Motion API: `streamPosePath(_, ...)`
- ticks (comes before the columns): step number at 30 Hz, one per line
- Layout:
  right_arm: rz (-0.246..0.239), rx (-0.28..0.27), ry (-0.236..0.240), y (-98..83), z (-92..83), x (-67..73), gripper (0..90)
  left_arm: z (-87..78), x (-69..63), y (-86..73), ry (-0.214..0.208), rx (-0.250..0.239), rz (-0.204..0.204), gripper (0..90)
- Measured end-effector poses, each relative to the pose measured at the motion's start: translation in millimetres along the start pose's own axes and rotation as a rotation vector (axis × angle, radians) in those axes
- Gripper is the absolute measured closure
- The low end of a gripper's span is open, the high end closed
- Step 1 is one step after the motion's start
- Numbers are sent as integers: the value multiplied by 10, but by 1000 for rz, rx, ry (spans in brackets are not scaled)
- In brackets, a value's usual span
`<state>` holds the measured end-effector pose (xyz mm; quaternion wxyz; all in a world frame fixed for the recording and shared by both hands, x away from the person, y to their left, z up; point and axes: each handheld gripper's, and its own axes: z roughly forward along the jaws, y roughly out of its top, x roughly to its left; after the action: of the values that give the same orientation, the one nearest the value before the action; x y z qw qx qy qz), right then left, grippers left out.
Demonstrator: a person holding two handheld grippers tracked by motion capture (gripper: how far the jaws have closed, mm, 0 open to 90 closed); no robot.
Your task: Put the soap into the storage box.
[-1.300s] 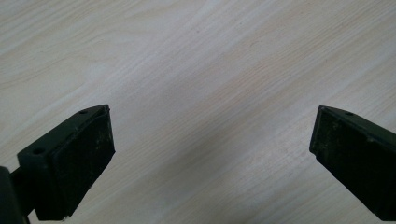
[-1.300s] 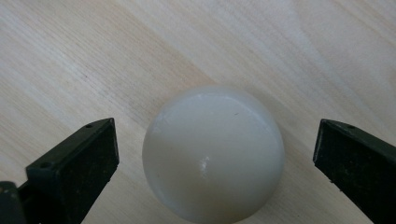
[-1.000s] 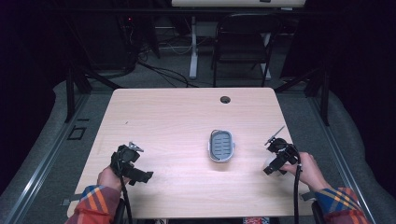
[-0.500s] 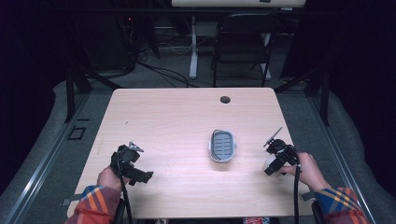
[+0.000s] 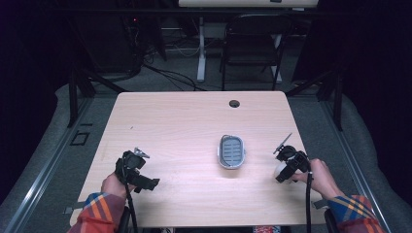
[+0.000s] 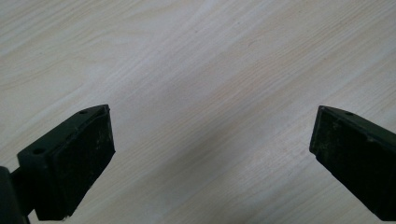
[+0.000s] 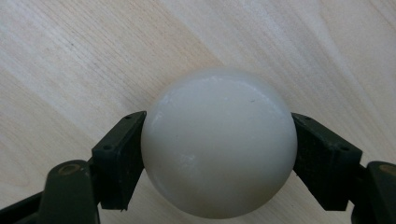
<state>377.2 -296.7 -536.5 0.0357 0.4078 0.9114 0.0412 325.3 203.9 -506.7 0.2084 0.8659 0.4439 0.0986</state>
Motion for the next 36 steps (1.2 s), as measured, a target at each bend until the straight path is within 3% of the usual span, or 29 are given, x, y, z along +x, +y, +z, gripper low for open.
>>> streamPosePath(4,-6,-6,-2,-2,-12,4,238,1,0,1,-2,1,2,0)
streamPosePath(5,15,-47,3,-14,-4,19,239,1,0,0,-2,1,1,0)
streamPosePath(6,15,-47,3,-14,-4,19,239,1,1,0,-3,1,1,0)
streamPosePath(7,-15,-10,-2,1,-45,6,239,2,0,1,-3,3,1,0)
streamPosePath(9,-29,6,-6,7,-60,0,239,1,1,3,-5,6,3,0)
streamPosePath(17,5,-55,5,-17,-37,47,239,1,2,2,-7,6,4,0)
streamPosePath(19,-27,-20,-7,-2,-69,37,239,4,3,0,-7,5,2,0)
streamPosePath(26,-27,-25,1,0,-78,46,240,2,1,6,-5,14,8,0)
streamPosePath(29,-45,-3,-2,19,-90,44,240,5,3,3,-6,13,7,0)
streamPosePath(35,-24,-38,-1,26,-85,59,240,6,1,5,-6,16,8,0)
streamPosePath(36,-39,-21,-3,42,-100,52,240,7,0,6,-6,18,7,0)
